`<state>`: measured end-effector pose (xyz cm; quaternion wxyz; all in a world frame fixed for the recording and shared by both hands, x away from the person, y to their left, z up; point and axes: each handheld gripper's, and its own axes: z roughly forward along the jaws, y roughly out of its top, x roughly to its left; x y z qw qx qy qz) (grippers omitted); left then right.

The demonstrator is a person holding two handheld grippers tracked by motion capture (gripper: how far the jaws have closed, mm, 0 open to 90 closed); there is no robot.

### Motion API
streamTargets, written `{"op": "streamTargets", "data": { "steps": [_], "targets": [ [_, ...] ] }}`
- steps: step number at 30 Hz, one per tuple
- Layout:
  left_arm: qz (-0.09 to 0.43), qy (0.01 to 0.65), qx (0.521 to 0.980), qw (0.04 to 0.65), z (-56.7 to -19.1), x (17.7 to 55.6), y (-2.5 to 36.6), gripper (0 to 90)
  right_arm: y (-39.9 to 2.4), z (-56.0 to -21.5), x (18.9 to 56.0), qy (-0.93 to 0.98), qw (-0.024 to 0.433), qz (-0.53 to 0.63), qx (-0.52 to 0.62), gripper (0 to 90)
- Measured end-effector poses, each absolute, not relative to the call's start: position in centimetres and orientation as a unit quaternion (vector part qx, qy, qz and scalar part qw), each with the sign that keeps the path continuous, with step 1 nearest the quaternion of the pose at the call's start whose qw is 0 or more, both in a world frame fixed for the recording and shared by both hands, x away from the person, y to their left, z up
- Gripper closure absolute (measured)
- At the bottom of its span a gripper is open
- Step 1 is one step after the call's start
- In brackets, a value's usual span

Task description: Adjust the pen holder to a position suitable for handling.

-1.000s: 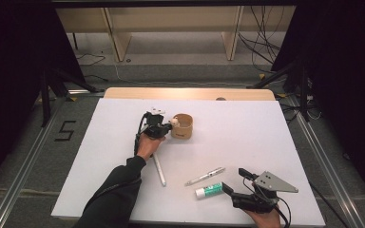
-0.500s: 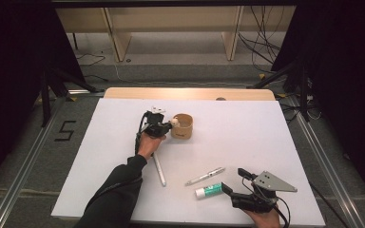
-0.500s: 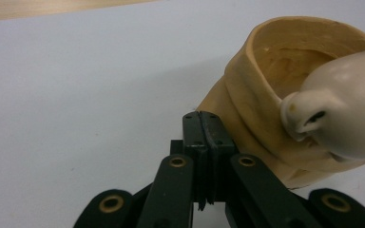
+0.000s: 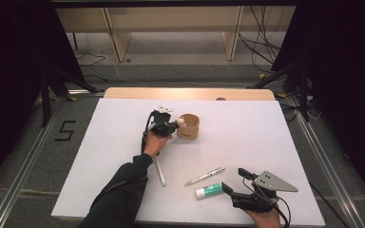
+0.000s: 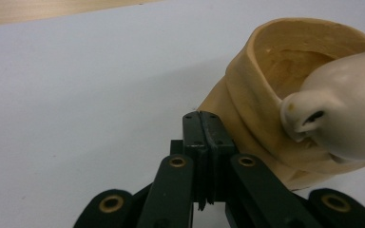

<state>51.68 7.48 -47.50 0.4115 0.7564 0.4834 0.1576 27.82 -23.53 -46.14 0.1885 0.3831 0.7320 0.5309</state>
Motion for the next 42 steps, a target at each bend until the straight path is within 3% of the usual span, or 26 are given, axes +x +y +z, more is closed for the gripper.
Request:
{"op": "streamTargets", "data": {
  "steps": [25, 32, 33, 37, 39, 42],
  "targets": [
    [0.159, 0.477, 0.755, 0.421, -47.4, 52.1, 6.6, 88.7, -23.6, -46.2, 27.8, 0.733, 0.188, 0.53, 0.382, 20.3],
    [0.164, 0.478, 0.749, 0.429, -45.7, 51.6, 9.3, 77.1, -23.6, -46.2, 27.8, 0.732, 0.187, 0.53, 0.385, 20.2],
    [0.159, 0.481, 0.747, 0.431, -45.5, 51.5, 9.7, 70.6, -23.6, -46.2, 27.8, 0.732, 0.187, 0.53, 0.385, 20.3],
    [0.147, 0.483, 0.751, 0.425, -45.1, 50.7, 10.9, 60.4, -23.5, -46.2, 27.8, 0.731, 0.188, 0.531, 0.385, 20.2],
    [0.149, 0.483, 0.756, 0.416, -44.9, 50.1, 11.3, 49.5, -23.5, -46.2, 27.7, 0.732, 0.189, 0.529, 0.385, 20.2],
    [0.148, 0.493, 0.751, 0.413, -44.5, 49.3, 11.8, 43.3, -23.5, -46.2, 27.7, 0.732, 0.19, 0.529, 0.385, 20.2]
  ]
}}
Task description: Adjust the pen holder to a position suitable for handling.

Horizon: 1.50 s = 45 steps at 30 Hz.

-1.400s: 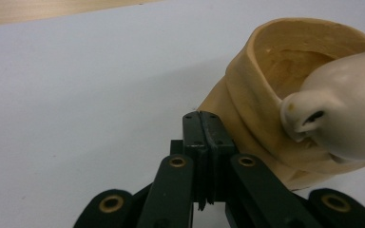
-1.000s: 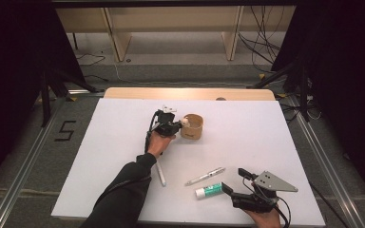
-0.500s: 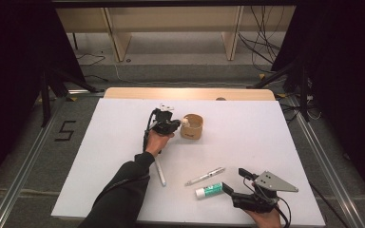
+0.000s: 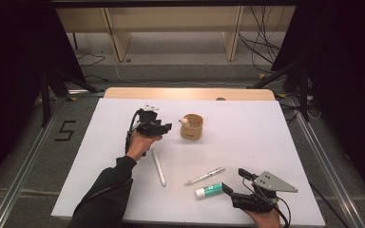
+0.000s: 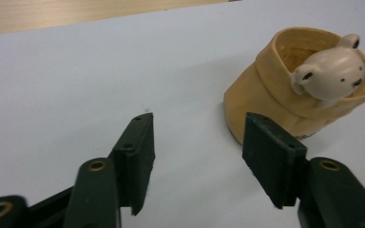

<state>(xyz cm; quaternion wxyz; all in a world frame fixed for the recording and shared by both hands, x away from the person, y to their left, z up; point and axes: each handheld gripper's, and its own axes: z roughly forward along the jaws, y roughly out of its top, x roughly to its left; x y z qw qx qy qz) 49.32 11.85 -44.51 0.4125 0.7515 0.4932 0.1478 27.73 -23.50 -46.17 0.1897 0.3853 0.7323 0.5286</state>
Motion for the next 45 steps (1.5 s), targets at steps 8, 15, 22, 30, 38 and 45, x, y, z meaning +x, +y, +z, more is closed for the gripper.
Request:
{"op": "streamTargets", "data": {
  "steps": [8, 15, 22, 30, 38, 45],
  "targets": [
    [0.141, 0.499, 0.747, 0.416, -43.7, 47.0, 12.7, 29.5, -23.5, -46.2, 27.7, 0.732, 0.19, 0.528, 0.386, 20.3],
    [0.131, 0.488, 0.752, 0.423, -44.2, 44.5, 13.9, 25.5, -23.4, -46.2, 27.7, 0.733, 0.189, 0.525, 0.389, 20.2],
    [0.142, 0.476, 0.747, 0.442, -44.1, 42.4, 15.4, 23.7, -22.8, -46.1, 27.6, 0.737, 0.188, 0.517, 0.393, 20.1],
    [0.133, 0.462, 0.74, 0.47, -44.0, 40.3, 16.5, 22.4, -22.3, -45.7, 27.7, 0.733, 0.191, 0.514, 0.403, 20.1],
    [0.135, 0.453, 0.73, 0.493, -43.9, 38.7, 17.0, 20.5, -20.5, -44.9, 28.1, 0.749, 0.196, 0.494, 0.396, 20.6],
    [0.134, 0.449, 0.726, 0.503, -44.3, 37.5, 17.4, 19.6, -19.1, -44.3, 28.8, 0.757, 0.189, 0.488, 0.391, 20.7]
  ]
}}
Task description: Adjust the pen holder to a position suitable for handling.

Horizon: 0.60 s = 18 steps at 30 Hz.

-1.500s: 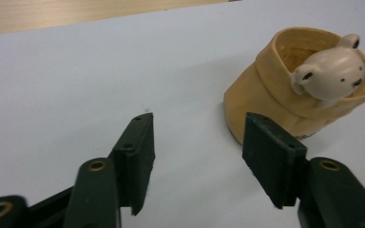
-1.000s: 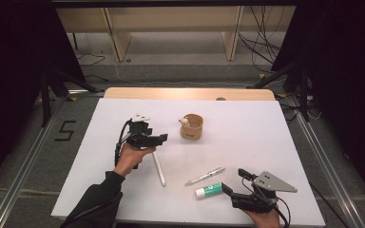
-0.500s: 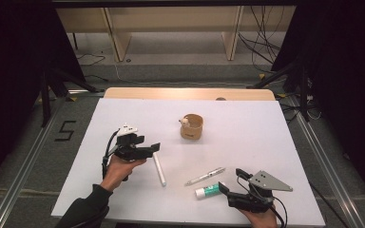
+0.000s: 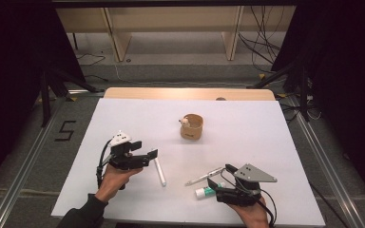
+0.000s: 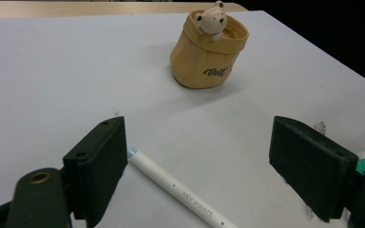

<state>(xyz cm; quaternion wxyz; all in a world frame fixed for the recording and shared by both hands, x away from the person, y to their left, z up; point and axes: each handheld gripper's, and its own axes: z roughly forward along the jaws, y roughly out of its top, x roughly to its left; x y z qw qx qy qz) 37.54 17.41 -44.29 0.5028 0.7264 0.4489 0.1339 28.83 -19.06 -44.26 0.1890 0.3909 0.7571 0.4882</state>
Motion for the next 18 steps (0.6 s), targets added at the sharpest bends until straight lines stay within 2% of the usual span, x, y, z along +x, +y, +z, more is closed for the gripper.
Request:
{"op": "streamTargets", "data": {
  "steps": [7, 18],
  "targets": [
    [0.135, 0.445, 0.728, 0.503, -44.8, 36.5, 18.0, 18.9, -17.7, -43.8, 29.4, 0.776, 0.183, 0.479, 0.366, 20.7],
    [0.133, 0.416, 0.748, 0.499, -44.6, 34.6, 17.0, 18.8, -18.1, -43.8, 29.8, 0.778, 0.177, 0.476, 0.369, 20.4]
  ]
}}
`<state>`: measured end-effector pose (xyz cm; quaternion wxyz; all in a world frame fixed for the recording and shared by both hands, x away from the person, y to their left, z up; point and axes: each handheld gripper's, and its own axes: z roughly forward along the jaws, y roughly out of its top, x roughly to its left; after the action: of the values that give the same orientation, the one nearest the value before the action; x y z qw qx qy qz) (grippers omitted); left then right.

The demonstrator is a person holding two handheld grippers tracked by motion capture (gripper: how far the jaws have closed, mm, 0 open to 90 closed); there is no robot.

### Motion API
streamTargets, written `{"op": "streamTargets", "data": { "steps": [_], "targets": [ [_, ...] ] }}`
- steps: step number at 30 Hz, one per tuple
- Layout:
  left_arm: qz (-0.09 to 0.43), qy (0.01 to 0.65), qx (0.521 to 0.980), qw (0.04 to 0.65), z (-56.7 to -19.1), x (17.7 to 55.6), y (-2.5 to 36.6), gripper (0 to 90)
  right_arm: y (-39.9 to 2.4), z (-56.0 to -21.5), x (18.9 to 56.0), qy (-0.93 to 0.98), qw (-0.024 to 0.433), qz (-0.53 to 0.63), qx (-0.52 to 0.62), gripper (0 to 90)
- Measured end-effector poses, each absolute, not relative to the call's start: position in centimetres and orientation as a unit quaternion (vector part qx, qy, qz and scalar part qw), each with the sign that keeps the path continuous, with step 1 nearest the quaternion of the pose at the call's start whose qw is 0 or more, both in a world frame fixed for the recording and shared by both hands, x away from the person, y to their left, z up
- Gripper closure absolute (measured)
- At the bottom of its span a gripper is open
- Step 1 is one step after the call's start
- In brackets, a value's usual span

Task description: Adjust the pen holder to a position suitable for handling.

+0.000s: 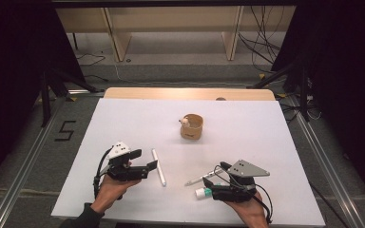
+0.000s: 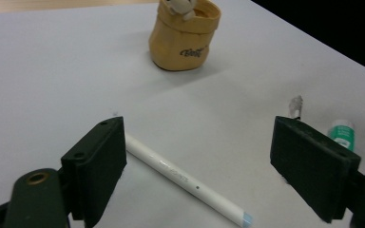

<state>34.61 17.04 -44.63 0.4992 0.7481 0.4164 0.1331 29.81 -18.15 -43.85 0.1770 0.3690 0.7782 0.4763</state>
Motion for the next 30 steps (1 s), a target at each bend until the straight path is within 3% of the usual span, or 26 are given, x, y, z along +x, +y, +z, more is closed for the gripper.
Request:
{"op": "streamTargets", "data": {
  "steps": [15, 30],
  "targets": [
    [0.099, 0.343, 0.804, 0.475, -45.8, 32.2, 12.8, 17.2, -18.7, -44.0, 29.6, 0.774, 0.173, 0.481, 0.374, 20.2],
    [0.085, 0.313, 0.824, 0.464, -46.2, 31.5, 10.8, 17.0, -19.1, -44.2, 29.5, 0.771, 0.174, 0.484, 0.376, 20.2]
  ]
}}
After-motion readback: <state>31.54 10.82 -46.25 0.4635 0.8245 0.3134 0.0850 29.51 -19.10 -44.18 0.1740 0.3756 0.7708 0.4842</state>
